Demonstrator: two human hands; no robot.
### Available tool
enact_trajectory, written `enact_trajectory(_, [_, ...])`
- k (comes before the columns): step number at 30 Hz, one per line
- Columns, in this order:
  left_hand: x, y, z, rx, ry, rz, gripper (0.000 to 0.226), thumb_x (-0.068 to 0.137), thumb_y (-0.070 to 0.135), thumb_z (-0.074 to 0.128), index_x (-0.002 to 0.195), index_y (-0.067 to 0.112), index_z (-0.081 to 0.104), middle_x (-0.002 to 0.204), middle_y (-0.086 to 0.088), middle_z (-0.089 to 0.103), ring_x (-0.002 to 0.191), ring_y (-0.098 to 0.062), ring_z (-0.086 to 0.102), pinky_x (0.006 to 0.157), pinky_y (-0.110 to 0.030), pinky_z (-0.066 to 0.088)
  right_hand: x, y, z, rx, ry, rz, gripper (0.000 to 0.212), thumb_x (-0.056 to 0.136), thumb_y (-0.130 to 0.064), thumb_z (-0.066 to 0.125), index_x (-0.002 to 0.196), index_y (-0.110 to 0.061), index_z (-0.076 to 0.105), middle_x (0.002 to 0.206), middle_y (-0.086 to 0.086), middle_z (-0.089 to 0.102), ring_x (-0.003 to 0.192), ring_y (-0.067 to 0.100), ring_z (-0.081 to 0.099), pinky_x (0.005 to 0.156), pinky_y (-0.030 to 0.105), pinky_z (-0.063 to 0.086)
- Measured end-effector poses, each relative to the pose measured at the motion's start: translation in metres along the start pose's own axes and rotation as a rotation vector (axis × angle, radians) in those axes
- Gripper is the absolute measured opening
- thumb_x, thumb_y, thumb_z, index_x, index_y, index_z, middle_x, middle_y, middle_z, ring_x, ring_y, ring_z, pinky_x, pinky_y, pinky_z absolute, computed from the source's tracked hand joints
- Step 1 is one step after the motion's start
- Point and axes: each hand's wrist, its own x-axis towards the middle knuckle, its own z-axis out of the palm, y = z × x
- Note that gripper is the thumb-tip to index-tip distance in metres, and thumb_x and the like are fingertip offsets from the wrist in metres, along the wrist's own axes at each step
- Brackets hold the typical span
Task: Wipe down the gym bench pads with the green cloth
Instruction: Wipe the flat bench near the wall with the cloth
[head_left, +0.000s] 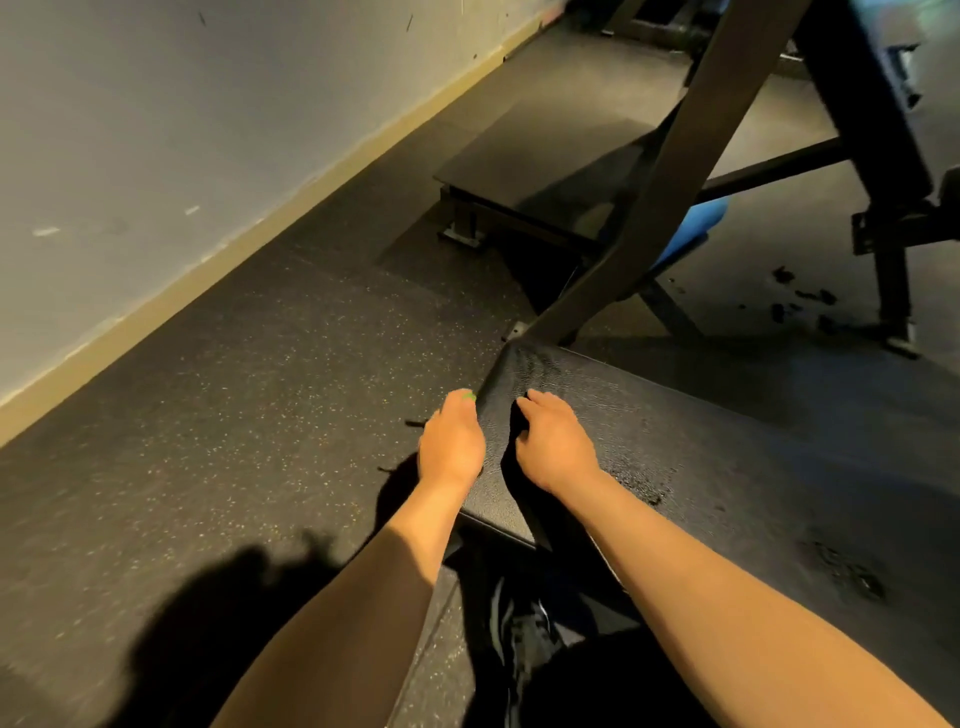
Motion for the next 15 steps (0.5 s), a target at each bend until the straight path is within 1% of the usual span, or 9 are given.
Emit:
enact_trajectory(2, [0.017,0.021,0.005,-0.052,0.011,0.087,0.045,0.107,0.028,0.023,0.144,0.021,0.048,0.138,-0.006,0.057,0.125,-0.028,0.051,0.101,-0.042,0.040,0.014,0.007,-0.001,-0.039,0.057,0.029,0.046,0.092,-0.014,0.050,0.138,-0.008,0.049,0.149,0.008,0.042,0.144,0.030,0.029,0.114,0.041,0.032])
enact_trajectory(4, [0.040,0.040,0.011,-0.067,-0.012,0.148,0.047,0.108,0.029,0.024,0.149,0.020,0.045,0.148,-0.005,0.051,0.134,-0.026,0.046,0.106,-0.038,0.036,0.028,0.011,-0.002,-0.056,0.055,0.069,0.051,0.093,-0.019,0.052,0.143,-0.011,0.045,0.154,0.007,0.038,0.146,0.030,0.026,0.115,0.044,0.031])
enact_trajectory(5, [0.052,0.048,0.014,-0.080,-0.023,0.171,0.047,0.109,0.029,0.025,0.150,0.019,0.043,0.151,-0.005,0.048,0.136,-0.025,0.044,0.107,-0.036,0.033,0.035,0.011,-0.001,-0.044,0.065,0.073,0.049,0.091,-0.019,0.052,0.140,-0.012,0.049,0.151,0.006,0.042,0.143,0.029,0.030,0.112,0.045,0.034])
enact_trajectory(8, [0.097,0.072,0.034,-0.024,-0.098,0.212,0.049,0.108,0.029,0.024,0.155,0.019,0.034,0.157,-0.003,0.040,0.141,-0.025,0.038,0.103,-0.032,0.030,0.052,0.018,-0.002,0.072,0.135,0.076,0.030,0.083,-0.012,0.051,0.111,-0.020,0.062,0.119,-0.001,0.059,0.116,0.026,0.052,0.086,0.042,0.048])
enact_trajectory(10, [0.123,0.080,0.050,0.150,-0.142,0.244,0.049,0.108,0.024,0.022,0.156,0.018,0.032,0.157,-0.005,0.040,0.141,-0.028,0.040,0.106,-0.036,0.032,0.058,0.030,-0.004,0.186,0.136,0.102,0.030,0.081,-0.007,0.046,0.101,-0.024,0.061,0.107,-0.006,0.058,0.096,0.022,0.054,0.069,0.037,0.045])
enact_trajectory(11, [0.129,0.083,0.055,0.250,-0.138,0.247,0.048,0.107,0.019,0.025,0.154,0.016,0.035,0.153,-0.008,0.045,0.137,-0.032,0.045,0.105,-0.040,0.036,0.059,0.035,-0.006,0.227,0.127,0.105,0.033,0.081,-0.005,0.044,0.101,-0.025,0.061,0.106,-0.007,0.057,0.092,0.020,0.052,0.067,0.035,0.041])
enact_trajectory(13, [0.130,0.084,0.062,0.383,-0.101,0.243,0.050,0.102,0.011,0.031,0.152,0.016,0.039,0.145,-0.014,0.053,0.128,-0.037,0.052,0.100,-0.043,0.044,0.060,0.045,-0.005,0.294,0.116,0.095,0.036,0.082,-0.007,0.042,0.105,-0.025,0.062,0.110,-0.007,0.057,0.096,0.021,0.053,0.069,0.033,0.038])
enact_trajectory(14, [0.129,0.082,0.064,0.398,-0.091,0.243,0.052,0.102,0.009,0.032,0.153,0.016,0.036,0.145,-0.014,0.052,0.128,-0.036,0.052,0.100,-0.043,0.044,0.060,0.048,-0.003,0.318,0.114,0.087,0.038,0.084,-0.009,0.041,0.111,-0.025,0.062,0.117,-0.005,0.058,0.105,0.024,0.054,0.074,0.035,0.041])
enact_trajectory(15, [0.126,0.079,0.063,0.395,-0.089,0.240,0.053,0.102,0.010,0.033,0.155,0.016,0.033,0.147,-0.014,0.050,0.130,-0.035,0.050,0.102,-0.043,0.043,0.060,0.049,-0.001,0.320,0.105,0.083,0.042,0.087,-0.011,0.041,0.123,-0.023,0.061,0.130,-0.002,0.057,0.120,0.025,0.052,0.086,0.037,0.044])
